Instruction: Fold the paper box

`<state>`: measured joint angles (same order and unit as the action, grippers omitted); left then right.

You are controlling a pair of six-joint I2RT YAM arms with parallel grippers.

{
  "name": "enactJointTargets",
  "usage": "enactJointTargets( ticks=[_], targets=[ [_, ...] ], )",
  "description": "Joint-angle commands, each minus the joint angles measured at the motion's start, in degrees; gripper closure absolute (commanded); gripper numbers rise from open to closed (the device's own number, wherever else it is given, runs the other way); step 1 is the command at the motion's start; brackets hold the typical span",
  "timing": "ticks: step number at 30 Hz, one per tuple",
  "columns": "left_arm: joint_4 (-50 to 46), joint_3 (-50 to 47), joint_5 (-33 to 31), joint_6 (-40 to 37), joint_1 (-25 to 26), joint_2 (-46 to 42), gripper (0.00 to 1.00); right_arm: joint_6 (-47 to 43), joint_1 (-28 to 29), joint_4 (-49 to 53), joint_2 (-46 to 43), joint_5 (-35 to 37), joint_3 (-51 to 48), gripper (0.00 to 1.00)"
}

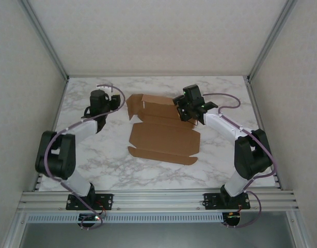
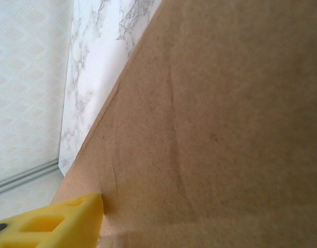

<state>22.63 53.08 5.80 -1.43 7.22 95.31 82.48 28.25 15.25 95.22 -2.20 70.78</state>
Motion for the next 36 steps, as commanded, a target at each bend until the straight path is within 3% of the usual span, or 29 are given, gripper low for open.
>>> enactJointTargets(
  ticks=[1,8,15,26,36],
  targets=[
    [-2.6,3.8,6.0,-1.6,-0.1,3.9,0.52,-1.3,-0.3,0.4,0.7,-0.7,-0.2,0.40],
    [-8.0,6.7,18.4,-9.6,1.9,6.9,0.53,-2.3,-0.4,1.3,1.2,-1.5,0.6,0.40],
    [-9.5,3.9,24.4,-16.1,4.7,4.5,0.54,-3.2,-0.7,2.3,2.4,-2.8,2.1,0.40],
    [-9.7,3.1,26.2,-19.7,6.7,3.8,0.53,-3.6,-0.9,1.6,4.2,-5.4,2.7,0.40],
    [-6.5,6.2,20.5,-22.9,10.4,7.5,0.52,-4.4,-0.9,1.1,4.7,-8.1,3.5,0.40]
  ],
)
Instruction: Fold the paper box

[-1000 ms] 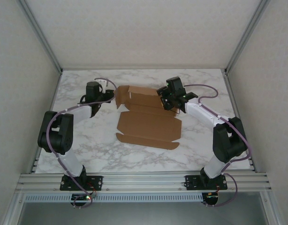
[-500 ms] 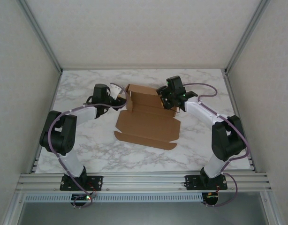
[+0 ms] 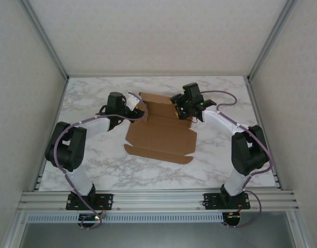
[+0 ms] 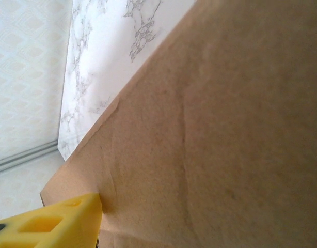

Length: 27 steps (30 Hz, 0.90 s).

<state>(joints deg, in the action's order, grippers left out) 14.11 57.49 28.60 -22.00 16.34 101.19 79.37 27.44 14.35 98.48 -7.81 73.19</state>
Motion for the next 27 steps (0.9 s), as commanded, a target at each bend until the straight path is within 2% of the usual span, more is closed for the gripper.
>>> enactJointTargets(
  ticks=[1,9,13,18,22,24,27],
  targets=[
    [2.4,2.0,-3.1,-2.6,1.5,1.8,0.52,-1.4,0.0,2.0,1.4,-2.6,1.2,0.40],
    [9.5,0.4,-13.4,-2.5,1.9,1.1,0.54,-2.2,-0.1,1.2,1.7,-5.2,1.4,0.40],
    [9.8,1.4,-14.1,-3.0,1.9,2.2,0.50,-2.2,-0.1,0.5,2.3,-6.8,1.7,0.40],
    [8.4,4.0,-13.9,-2.5,1.9,4.5,0.52,-2.2,-0.1,0.2,2.6,-7.7,1.9,0.40],
    [8.0,4.7,-14.8,-1.1,2.2,4.9,0.62,-2.3,-0.1,0.1,2.6,-8.1,2.0,0.40],
    [8.4,4.5,-16.1,0.3,2.5,4.8,0.75,-2.2,-0.2,0.1,2.6,-8.1,2.0,0.40],
    [9.6,3.0,-18.0,1.0,3.1,4.2,0.86,-1.9,-0.1,0.1,2.3,-7.8,1.6,0.40]
  ],
)
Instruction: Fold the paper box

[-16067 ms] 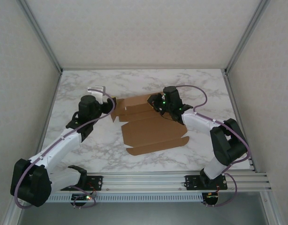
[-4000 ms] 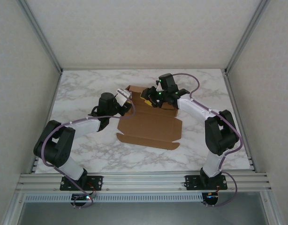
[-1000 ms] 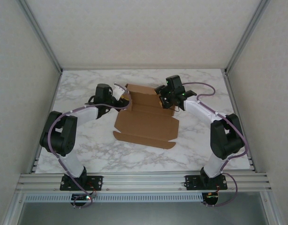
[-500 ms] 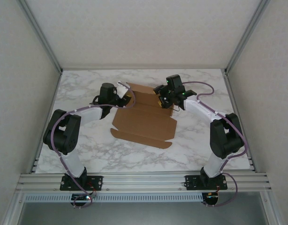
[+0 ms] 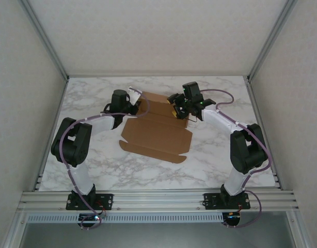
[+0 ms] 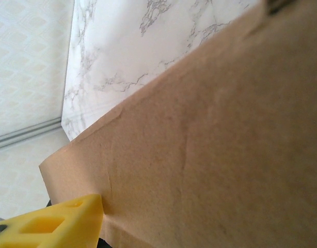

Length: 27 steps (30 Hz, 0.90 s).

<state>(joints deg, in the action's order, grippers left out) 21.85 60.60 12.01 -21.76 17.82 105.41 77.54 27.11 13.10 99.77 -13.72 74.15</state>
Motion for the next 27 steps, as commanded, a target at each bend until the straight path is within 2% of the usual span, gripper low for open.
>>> enactJointTargets(
  ticks=[1,12,17,23,27],
  targets=[
    [2.3,-0.7,-2.1,0.7,1.9,-0.3,0.88,0.1,0.2,1.2,0.8,-1.9,0.6,0.40],
    [2.2,-2.1,-11.7,3.4,4.3,-0.9,0.95,1.7,0.7,0.8,-0.1,-1.1,-0.1,0.40],
    [1.2,-1.9,-14.3,5.1,5.0,-0.1,0.78,2.4,1.2,0.6,-0.5,-0.8,0.2,0.39],
    [-0.4,0.2,-14.3,7.0,5.1,2.2,0.78,2.9,1.3,-0.4,-0.3,-1.0,-0.3,0.39],
    [-5.1,3.7,-13.1,8.2,5.1,4.4,0.77,2.8,1.3,-0.4,-0.4,-0.8,-0.4,0.39]
  ],
)
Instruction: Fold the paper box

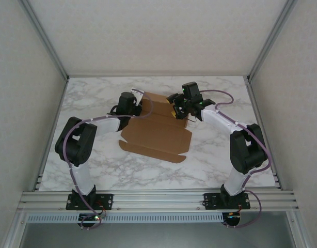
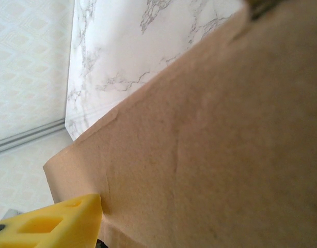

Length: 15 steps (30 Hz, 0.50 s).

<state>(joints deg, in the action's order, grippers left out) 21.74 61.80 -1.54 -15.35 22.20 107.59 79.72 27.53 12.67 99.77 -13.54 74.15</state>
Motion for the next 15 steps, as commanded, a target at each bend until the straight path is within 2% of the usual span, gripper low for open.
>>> enactJointTargets(
  ticks=[1,7,15],
  targets=[
    [-5.8,3.1,0.5,2.3,0.7,2.7,0.79,0.7,0.8,-0.1,-0.3,-1.0,-0.5,0.39],
    [-7.1,4.3,-3.7,4.8,0.8,3.0,0.99,1.0,0.9,0.2,-0.8,-0.6,-0.8,0.39],
    [-9.5,5.6,-9.3,10.2,1.7,3.5,1.00,2.3,1.2,0.3,-1.4,1.0,-1.4,0.39]
  ],
)
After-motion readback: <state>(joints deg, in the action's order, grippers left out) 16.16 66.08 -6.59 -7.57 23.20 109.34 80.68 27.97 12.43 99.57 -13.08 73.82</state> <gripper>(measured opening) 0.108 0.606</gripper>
